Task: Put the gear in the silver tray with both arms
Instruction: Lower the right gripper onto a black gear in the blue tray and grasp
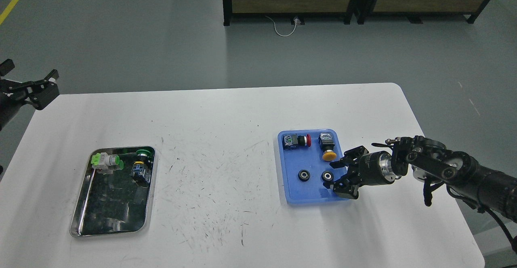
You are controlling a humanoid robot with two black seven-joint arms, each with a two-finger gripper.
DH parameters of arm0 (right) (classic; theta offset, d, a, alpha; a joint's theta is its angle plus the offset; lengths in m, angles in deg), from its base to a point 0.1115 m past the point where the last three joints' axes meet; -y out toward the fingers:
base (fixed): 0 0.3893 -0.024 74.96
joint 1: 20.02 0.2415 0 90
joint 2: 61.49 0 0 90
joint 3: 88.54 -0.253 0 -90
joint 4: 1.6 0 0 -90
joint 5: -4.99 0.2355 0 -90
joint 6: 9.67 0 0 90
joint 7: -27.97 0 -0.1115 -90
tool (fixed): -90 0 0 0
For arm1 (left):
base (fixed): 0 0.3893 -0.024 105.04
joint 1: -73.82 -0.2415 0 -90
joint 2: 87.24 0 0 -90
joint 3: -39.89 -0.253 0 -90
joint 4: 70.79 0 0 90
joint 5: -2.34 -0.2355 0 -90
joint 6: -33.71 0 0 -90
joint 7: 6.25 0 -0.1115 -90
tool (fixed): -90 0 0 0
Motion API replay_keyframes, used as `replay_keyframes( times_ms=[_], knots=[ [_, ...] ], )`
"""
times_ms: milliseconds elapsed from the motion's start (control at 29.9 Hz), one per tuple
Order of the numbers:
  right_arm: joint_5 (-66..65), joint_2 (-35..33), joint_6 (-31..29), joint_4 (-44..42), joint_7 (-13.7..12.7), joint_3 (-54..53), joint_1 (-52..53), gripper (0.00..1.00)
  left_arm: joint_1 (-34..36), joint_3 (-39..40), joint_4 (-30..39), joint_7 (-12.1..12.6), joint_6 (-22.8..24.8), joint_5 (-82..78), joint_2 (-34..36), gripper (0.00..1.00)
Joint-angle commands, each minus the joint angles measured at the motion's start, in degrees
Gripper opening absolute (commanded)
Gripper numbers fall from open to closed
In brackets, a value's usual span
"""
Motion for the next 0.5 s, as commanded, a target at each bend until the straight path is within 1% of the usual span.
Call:
replay_keyframes(
  times_ms=[0,267,468],
  knots=[
    [-0.3,0.4,0.0,-0.1,0.0,-0.1,0.0,0.58,-0.1,0.0,0.0,0.0,0.0,0.0,0.1,1.00],
    [-0.4,0.7,0.0,-0.1,-0.2,-0.1,0.0,0.49,-0.2,0.0,0.0,0.0,0.0,0.0,0.1,1.00],
    [-0.4,0.7,0.0,-0.2,-0.6,-0.1,0.1,0.47,-0.2,0.0,0.0,0.0,0.0,0.0,0.2,1.00]
  ],
)
